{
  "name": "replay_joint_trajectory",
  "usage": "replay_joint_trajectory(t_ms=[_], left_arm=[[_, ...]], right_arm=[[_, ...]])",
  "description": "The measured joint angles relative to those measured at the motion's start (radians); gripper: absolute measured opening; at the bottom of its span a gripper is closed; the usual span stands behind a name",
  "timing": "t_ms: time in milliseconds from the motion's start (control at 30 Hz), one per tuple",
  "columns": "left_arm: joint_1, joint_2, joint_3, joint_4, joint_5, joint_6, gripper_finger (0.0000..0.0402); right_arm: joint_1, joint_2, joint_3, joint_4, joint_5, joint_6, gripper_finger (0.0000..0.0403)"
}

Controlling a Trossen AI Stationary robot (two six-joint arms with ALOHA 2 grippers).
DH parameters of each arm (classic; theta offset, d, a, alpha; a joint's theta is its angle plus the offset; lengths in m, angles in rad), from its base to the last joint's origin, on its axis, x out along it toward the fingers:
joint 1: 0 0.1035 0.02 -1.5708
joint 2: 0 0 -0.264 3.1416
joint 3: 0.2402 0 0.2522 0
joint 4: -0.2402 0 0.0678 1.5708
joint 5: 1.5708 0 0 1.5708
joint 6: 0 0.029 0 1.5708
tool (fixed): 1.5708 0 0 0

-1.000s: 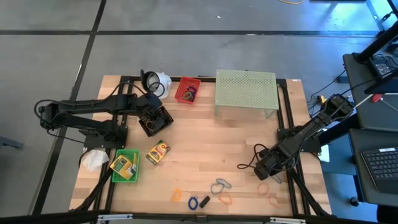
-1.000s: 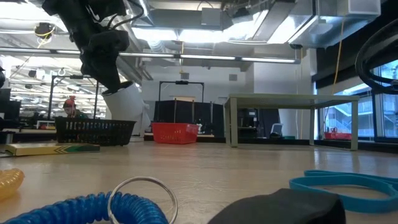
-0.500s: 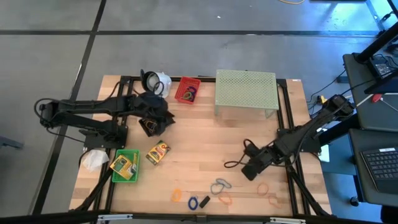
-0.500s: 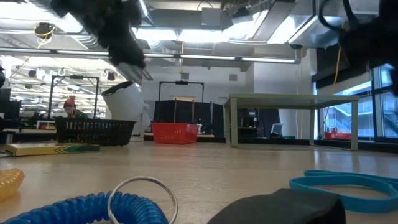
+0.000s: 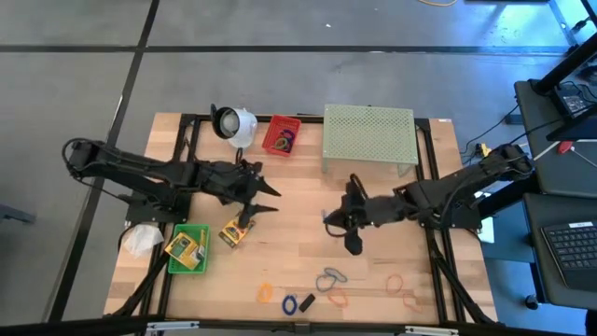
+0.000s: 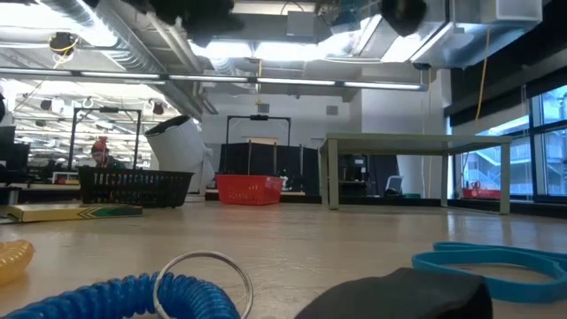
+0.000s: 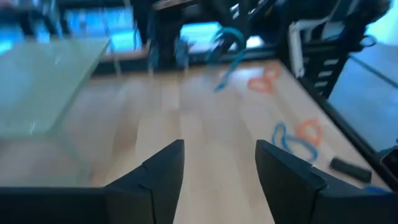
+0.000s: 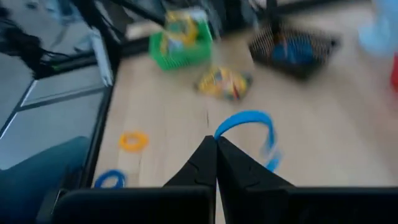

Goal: Pick & Place Office Desk Supplies
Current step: Put the blue rubber band into the black bin

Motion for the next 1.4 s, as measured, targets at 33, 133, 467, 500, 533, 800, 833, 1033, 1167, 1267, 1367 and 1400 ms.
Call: replay_joint_trajectory(t_ms=[33, 133, 467, 500, 533, 800, 833, 1033, 1167, 1267, 1367, 1400], left_arm=[[-0.014, 0.012, 0.0, 0.036, -0.002, 0.019, 0.0195], [-0.05, 0.057, 0.0, 0.176, -0.004, 0.074, 0.0203], [-0.105, 0.196, 0.0, 0.507, -0.016, 0.165, 0.0215], [-0.108, 0.209, 0.0, 0.529, -0.021, 0.165, 0.0215], [-0.109, 0.218, 0.0, 0.539, -0.024, 0.165, 0.0215], [-0.115, 0.276, 0.0, 0.557, -0.02, 0.152, 0.0214], [-0.115, 0.281, 0.0, 0.557, -0.021, 0.137, 0.0212], [-0.115, 0.291, 0.0, 0.56, -0.081, 0.062, 0.0169], [-0.115, 0.291, 0.0, 0.559, -0.087, 0.059, 0.0101], [-0.113, 0.291, 0.0, 0.558, -0.085, 0.058, 0.004], [-0.107, 0.291, 0.0, 0.556, -0.086, 0.049, 0.0008], [-0.106, 0.291, 0.0, 0.556, -0.087, 0.038, 0.0006]], right_arm=[[-0.012, 0.0, 0.005, 0.035, -0.017, -0.054, 0.0002], [-0.05, 0.001, 0.006, 0.139, -0.085, -0.199, 0.0002], [-0.121, 0.097, 0.006, 0.394, -0.282, -0.542, 0.0002], [-0.124, 0.109, 0.006, 0.406, -0.298, -0.569, 0.0002], [-0.128, 0.121, 0.006, 0.428, -0.308, -0.594, 0.0002], [-0.155, 0.153, 0.006, 0.465, -0.32, -0.68, 0.0006], [-0.158, 0.153, 0.006, 0.468, -0.32, -0.68, 0.0006], [-0.166, 0.153, 0.006, 0.469, -0.32, -0.68, 0.0007], [-0.165, 0.153, 0.006, 0.469, -0.32, -0.661, 0.0008], [-0.169, 0.153, 0.006, 0.469, -0.32, -0.615, 0.0015], [-0.177, 0.153, 0.006, 0.463, -0.32, -0.583, 0.0036], [-0.18, 0.153, 0.006, 0.46, -0.32, -0.573, 0.0047]])
